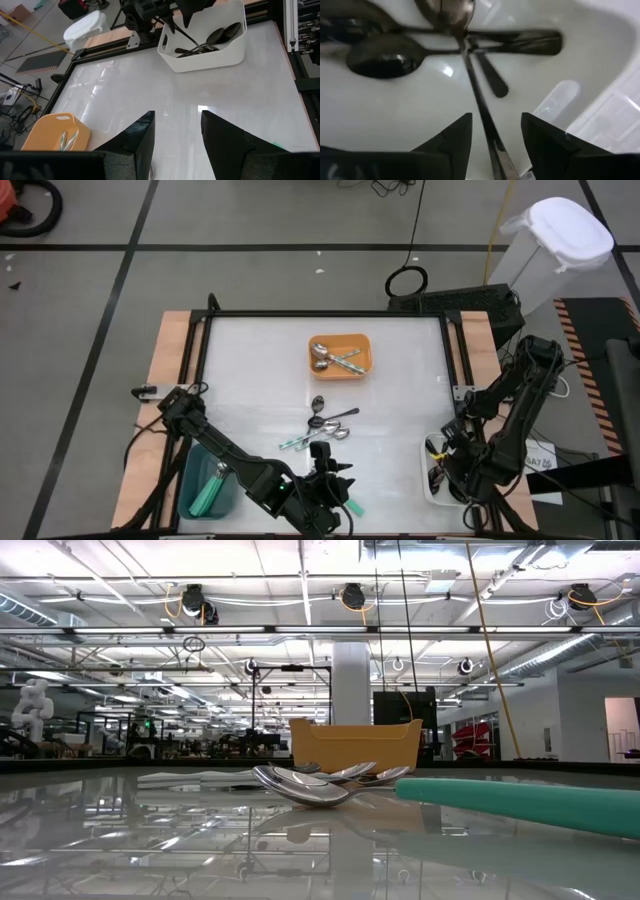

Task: Sort silverware by color (type)
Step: Put the black spoon into the white bin

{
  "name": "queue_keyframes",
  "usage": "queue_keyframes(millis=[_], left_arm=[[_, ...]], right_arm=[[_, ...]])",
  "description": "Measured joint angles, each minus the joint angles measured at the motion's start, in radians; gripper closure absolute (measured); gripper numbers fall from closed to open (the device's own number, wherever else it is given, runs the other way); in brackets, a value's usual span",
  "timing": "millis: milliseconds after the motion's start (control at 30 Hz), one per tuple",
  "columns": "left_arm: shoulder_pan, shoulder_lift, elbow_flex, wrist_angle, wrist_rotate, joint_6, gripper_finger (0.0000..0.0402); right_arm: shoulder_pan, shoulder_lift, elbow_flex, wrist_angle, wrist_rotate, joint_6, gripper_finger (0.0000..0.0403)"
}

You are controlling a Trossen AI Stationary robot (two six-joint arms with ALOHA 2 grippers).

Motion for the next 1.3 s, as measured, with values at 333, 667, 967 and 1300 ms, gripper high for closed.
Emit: queue_keyframes(millis=[333,667,967,1300], left_arm=[[0.0,0.0,0.0,-0.002,0.0,0.0,0.024],[0.0,0.0,0.0,-0.002,0.0,-0.001,0.024],[0.0,0.001,0.0,-0.002,0.0,-0.002,0.024],[0.0,0.002,0.0,-0.002,0.0,-0.005,0.024]], right_arm=[[-0.008,0.0,-0.064,0.049,-0.041,-0.012,0.0249],[-0.008,-0.002,-0.089,0.111,-0.069,-0.039,0.0324],[-0.008,-0.001,-0.09,0.127,-0.067,-0.066,0.0374],[-0.007,0.001,-0.036,0.097,-0.07,-0.108,0.0378]])
